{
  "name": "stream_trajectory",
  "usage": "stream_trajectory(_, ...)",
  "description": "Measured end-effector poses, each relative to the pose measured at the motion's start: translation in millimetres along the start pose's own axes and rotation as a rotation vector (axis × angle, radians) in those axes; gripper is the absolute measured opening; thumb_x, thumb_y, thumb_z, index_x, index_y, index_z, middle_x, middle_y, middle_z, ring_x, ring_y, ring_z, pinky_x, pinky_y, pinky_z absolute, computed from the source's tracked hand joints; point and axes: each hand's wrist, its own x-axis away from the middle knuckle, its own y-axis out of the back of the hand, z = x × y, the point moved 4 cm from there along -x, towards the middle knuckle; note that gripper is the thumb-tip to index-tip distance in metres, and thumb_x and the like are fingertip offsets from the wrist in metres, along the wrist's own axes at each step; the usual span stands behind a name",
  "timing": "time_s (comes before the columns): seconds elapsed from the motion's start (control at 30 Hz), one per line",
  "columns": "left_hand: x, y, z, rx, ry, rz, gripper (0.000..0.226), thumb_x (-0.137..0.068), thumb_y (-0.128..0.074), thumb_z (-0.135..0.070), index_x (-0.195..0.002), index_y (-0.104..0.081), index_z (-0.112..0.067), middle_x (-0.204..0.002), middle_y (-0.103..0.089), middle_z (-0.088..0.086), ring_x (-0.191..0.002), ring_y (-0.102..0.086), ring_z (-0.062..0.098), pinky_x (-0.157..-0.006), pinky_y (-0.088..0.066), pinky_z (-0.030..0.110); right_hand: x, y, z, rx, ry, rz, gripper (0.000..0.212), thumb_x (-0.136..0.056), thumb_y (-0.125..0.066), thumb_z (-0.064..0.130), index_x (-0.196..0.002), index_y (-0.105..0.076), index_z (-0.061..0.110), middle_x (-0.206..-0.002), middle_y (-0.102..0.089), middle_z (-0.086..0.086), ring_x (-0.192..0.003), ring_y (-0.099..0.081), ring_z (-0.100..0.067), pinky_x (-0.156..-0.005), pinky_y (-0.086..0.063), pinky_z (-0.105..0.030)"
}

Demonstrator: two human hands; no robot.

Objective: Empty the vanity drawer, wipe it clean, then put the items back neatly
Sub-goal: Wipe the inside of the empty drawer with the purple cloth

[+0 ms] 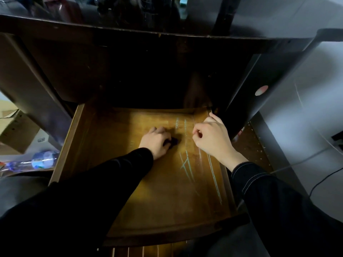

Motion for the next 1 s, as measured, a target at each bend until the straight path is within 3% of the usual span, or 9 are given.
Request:
stream_trajectory(0.2, 105, 1, -32, 0.020, -0.499, 0.153, 0.020, -0.088, -0.060, -0.040, -0.100, -0.066, -0.025, -0.105, -0.060, 0.000, -0.098, -0.056, 0.027, -0.078, -0.052, 0.036, 2, -1, 1, 0.025, 0.006, 0.013, 0.018, -0.088, -0.061, 0.020, -0.075, -0.073, 0.023, -0.061, -0.052, 0.013, -0.083, -0.056, -0.012, -0.126, -0.013, -0.030)
stream_trajectory(0.27, 113, -1, -31, -0.021, -0.564, 0.215, 0.023, -0.090, -0.055, -0.044, -0.104, -0.064, -0.028, -0.107, -0.058, -0.002, -0.100, -0.055, 0.025, -0.078, -0.051, 0.036, 2, -2, 1, 0.023, 0.010, 0.006, 0.018, -0.088, -0.061, 0.020, -0.075, -0.073, 0.024, -0.061, -0.052, 0.013, -0.083, -0.056, -0.011, -0.126, -0.013, -0.030)
stream_trajectory(0.4, 45, 5, -11, -0.023, -0.361, 0.131, 0.024, -0.094, -0.055, -0.041, -0.110, -0.066, -0.026, -0.113, -0.059, 0.002, -0.105, -0.054, 0.030, -0.089, -0.047, 0.037, 0, -2, -1, -0.008, 0.006, -0.022, 0.016, -0.086, -0.065, 0.018, -0.073, -0.073, 0.021, -0.059, -0.049, 0.014, -0.080, -0.056, -0.012, -0.125, -0.016, -0.032)
stream_trajectory(0.5, -25, 8, 10, -0.025, -0.086, 0.046, 0.023, -0.092, -0.059, -0.038, -0.111, -0.066, -0.027, -0.116, -0.059, 0.004, -0.108, -0.054, 0.033, -0.089, -0.047, 0.037, 0, -3, -2, -0.023, 0.003, -0.025, 0.016, -0.086, -0.063, 0.019, -0.074, -0.072, 0.022, -0.059, -0.053, 0.013, -0.078, -0.055, -0.011, -0.126, -0.016, -0.032)
stream_trajectory(0.63, -56, 2, 14, -0.045, 0.083, -0.022, 0.023, -0.090, -0.060, -0.036, -0.110, -0.065, -0.025, -0.118, -0.060, 0.003, -0.110, -0.052, 0.032, -0.088, -0.048, 0.038, 0, -2, -2, -0.029, 0.007, -0.025, 0.016, -0.087, -0.062, 0.020, -0.075, -0.072, 0.023, -0.061, -0.057, 0.012, -0.081, -0.056, -0.010, -0.124, -0.011, -0.027)
stream_trajectory(0.73, -29, -1, 3, -0.085, 0.023, -0.032, 0.026, -0.092, -0.057, -0.037, -0.114, -0.062, -0.025, -0.117, -0.055, 0.002, -0.108, -0.049, 0.031, -0.085, -0.048, 0.040, 0, -1, 0, -0.025, 0.004, -0.025, 0.016, -0.088, -0.061, 0.019, -0.076, -0.073, 0.022, -0.060, -0.056, 0.012, -0.081, -0.055, -0.010, -0.124, -0.010, -0.026)
stream_trajectory(0.93, 55, -2, -10, -0.052, -0.364, 0.037, 0.023, -0.092, -0.057, -0.043, -0.107, -0.066, -0.027, -0.108, -0.057, 0.000, -0.097, -0.054, 0.027, -0.079, -0.049, 0.039, 1, 0, 1, -0.036, 0.016, -0.046, 0.014, -0.085, -0.066, 0.017, -0.075, -0.074, 0.020, -0.060, -0.055, 0.013, -0.080, -0.057, -0.012, -0.124, -0.011, -0.027)
stream_trajectory(1.0, 46, -2, -4, -0.057, -0.359, 0.057, 0.025, -0.094, -0.054, -0.044, -0.109, -0.065, -0.028, -0.110, -0.057, 0.000, -0.098, -0.053, 0.027, -0.079, -0.049, 0.038, 1, -1, -1, -0.035, 0.016, -0.049, 0.013, -0.085, -0.066, 0.017, -0.074, -0.074, 0.021, -0.060, -0.056, 0.013, -0.080, -0.057, -0.012, -0.123, -0.012, -0.027)
